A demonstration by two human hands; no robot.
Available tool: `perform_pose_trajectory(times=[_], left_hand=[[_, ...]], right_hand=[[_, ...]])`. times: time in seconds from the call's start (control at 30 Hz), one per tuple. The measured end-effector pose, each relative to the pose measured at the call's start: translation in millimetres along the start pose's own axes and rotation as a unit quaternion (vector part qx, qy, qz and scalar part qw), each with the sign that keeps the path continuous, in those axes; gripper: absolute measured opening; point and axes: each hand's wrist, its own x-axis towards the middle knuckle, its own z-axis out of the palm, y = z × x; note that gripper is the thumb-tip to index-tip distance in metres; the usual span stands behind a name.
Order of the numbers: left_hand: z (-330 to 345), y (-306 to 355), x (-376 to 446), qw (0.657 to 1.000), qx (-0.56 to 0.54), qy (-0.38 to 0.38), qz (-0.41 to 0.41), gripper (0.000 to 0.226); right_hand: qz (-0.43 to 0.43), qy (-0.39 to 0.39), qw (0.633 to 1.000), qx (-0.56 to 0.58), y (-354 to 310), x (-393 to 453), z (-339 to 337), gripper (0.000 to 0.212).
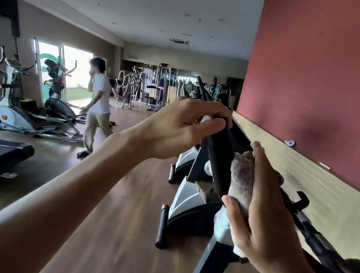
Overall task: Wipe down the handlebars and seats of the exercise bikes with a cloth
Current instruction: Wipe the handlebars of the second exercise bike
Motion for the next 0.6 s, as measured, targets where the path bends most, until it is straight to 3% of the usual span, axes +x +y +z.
perform_pose_trajectory(times=[0.2,0.33,0.47,0.53,0.6], left_hand=[[-5,-16,0,0.991,-0.123,-0.045,0.029,0.034],[-7,-21,6,0.976,-0.184,-0.100,0.052,0.039],[-11,-31,12,0.962,-0.218,-0.141,0.082,0.056],[-14,-34,13,0.954,-0.246,-0.156,0.065,0.060],[-15,-38,14,0.952,-0.251,-0.160,0.074,0.064]], right_hand=[[0.029,0.087,0.992,-0.084,-9,-6,9,0.077],[0.096,0.205,0.952,-0.207,-32,3,41,0.071],[0.209,0.296,0.911,-0.196,-75,50,64,0.085],[0.211,0.289,0.909,-0.214,-86,62,64,0.087],[0.195,0.232,0.936,-0.176,-84,53,55,0.080]])
